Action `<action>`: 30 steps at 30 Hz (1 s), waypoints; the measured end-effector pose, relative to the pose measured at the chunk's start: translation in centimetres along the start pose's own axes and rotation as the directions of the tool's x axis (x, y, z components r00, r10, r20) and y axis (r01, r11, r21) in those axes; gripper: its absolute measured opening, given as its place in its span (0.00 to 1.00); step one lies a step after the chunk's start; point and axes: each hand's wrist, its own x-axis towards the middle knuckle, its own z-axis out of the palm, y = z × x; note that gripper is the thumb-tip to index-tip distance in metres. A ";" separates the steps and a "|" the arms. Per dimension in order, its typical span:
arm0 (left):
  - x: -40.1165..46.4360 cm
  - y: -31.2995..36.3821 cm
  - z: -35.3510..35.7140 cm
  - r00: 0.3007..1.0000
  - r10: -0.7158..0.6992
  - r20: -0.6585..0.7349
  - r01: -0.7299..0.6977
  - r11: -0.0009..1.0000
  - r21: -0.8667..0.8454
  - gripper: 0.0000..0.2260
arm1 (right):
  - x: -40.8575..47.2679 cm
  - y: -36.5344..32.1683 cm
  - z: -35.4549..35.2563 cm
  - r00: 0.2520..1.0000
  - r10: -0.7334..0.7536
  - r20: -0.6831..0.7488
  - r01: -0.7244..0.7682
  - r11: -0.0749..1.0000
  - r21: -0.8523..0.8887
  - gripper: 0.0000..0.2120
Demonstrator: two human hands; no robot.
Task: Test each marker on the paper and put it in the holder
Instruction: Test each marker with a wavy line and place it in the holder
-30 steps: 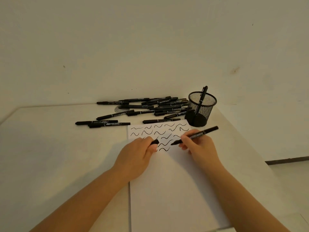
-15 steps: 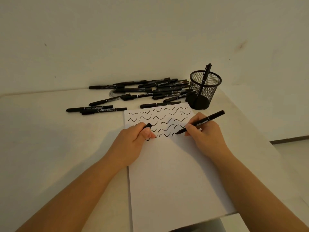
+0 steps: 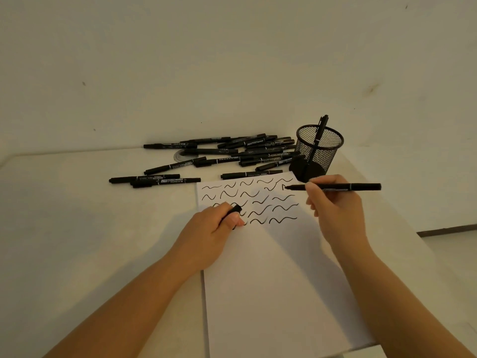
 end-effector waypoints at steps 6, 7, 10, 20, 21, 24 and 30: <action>-0.1 0.0 -0.1 0.998 0.005 -0.057 -0.011 0.996 -0.093 0.09 | 0.3 -1.9 2.7 0.952 0.200 0.230 -0.284 0.859 0.427 0.11; -0.1 0.0 -0.1 0.998 0.007 -0.064 -0.014 0.995 -0.097 0.09 | 0.2 -1.7 3.1 0.950 0.210 0.231 -0.297 0.834 0.464 0.12; -0.3 -0.1 -0.1 0.998 0.022 -0.063 -0.028 0.995 -0.093 0.12 | -0.5 -0.5 3.7 0.951 0.245 0.189 -0.305 0.843 0.442 0.11; 0.0 -0.5 0.0 0.999 0.031 -0.035 -0.032 0.999 -0.036 0.11 | -0.7 0.8 4.0 0.936 0.199 0.289 -0.305 0.869 0.389 0.15; 0.0 -0.4 0.0 0.999 0.026 -0.034 -0.027 0.999 -0.032 0.10 | -0.7 0.8 4.1 0.933 0.194 0.302 -0.302 0.878 0.371 0.17; -0.1 -0.3 0.0 0.999 0.014 -0.029 -0.016 0.999 -0.046 0.08 | -0.9 0.7 4.1 0.928 0.180 0.327 -0.291 0.898 0.330 0.14; -0.2 0.1 -0.2 0.998 0.049 -0.042 -0.051 0.997 -0.049 0.06 | -1.4 0.4 4.2 0.896 0.113 0.430 -0.243 0.934 0.263 0.08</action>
